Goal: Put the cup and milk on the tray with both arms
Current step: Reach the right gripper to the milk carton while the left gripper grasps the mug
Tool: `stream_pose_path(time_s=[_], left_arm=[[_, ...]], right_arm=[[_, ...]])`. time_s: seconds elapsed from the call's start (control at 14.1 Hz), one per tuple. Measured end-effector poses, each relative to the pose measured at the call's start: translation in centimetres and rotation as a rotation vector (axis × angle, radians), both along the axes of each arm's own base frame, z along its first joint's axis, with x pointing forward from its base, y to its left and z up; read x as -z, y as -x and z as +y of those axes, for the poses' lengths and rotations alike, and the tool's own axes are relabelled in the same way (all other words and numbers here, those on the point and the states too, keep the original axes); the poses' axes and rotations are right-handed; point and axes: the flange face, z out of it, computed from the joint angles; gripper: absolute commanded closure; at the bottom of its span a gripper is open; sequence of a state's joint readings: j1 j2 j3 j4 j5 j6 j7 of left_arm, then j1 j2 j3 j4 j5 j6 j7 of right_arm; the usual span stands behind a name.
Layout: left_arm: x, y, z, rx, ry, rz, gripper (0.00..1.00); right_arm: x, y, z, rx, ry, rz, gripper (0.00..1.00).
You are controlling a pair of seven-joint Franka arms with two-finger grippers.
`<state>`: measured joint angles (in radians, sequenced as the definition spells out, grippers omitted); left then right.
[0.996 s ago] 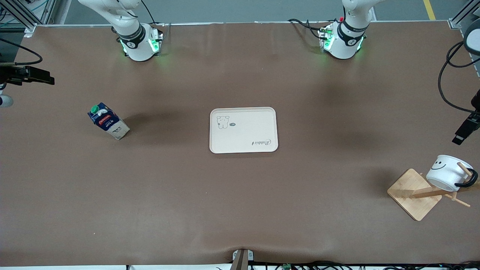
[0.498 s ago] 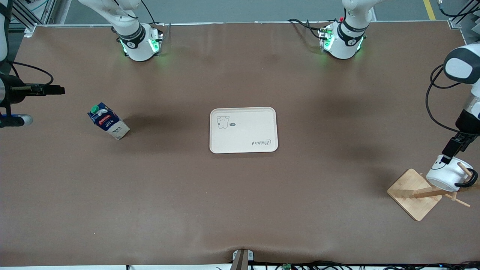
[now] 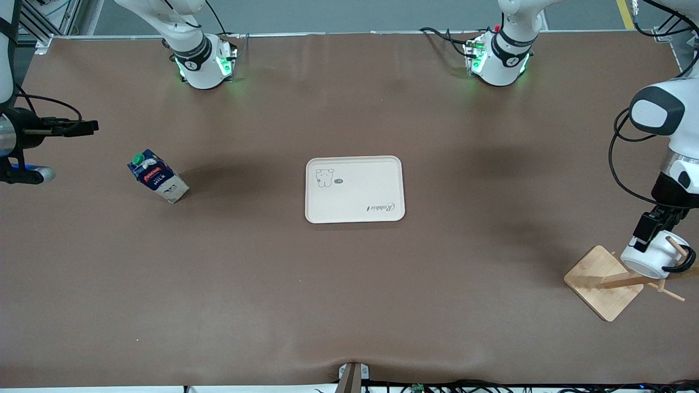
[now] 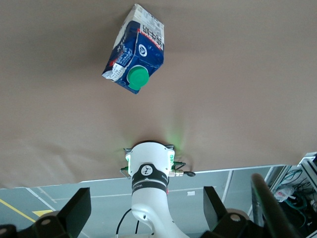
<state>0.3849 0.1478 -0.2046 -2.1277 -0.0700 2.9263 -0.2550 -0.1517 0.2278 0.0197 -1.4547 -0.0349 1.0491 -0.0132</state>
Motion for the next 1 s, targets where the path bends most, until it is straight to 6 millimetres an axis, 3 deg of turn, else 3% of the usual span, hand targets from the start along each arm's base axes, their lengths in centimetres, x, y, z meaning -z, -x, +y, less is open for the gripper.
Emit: stream_pose_path(time_s=[0.21, 0.43, 0.64, 0.78, 1.0], left_arm=[[0.1, -0.2, 0.3, 0.015, -0.014, -0.004, 0.46], [-0.2, -0.5, 0.4, 0.018, -0.017, -0.011, 0.63], [-0.5, -0.7, 0.2, 0.021, -0.018, -0.016, 0.81], [-0.6, -0.9, -0.2, 0.028, -0.017, -0.019, 0.99], [-0.8, -1.1, -1.2, 0.045, -0.015, -0.024, 1.0]], right_arm=[[1.3, -0.1, -1.1, 0.028, 0.002, 0.028, 0.0], [4.3, -0.7, -2.2, 0.09, 0.024, 0.086, 0.0], [5.9, -1.3, 0.2, 0.203, 0.123, 0.132, 0.0], [6.8, -1.3, 1.6, 0.226, 0.162, 0.147, 0.0], [9.5, -1.1, 1.3, 0.239, 0.168, 0.126, 0.0]])
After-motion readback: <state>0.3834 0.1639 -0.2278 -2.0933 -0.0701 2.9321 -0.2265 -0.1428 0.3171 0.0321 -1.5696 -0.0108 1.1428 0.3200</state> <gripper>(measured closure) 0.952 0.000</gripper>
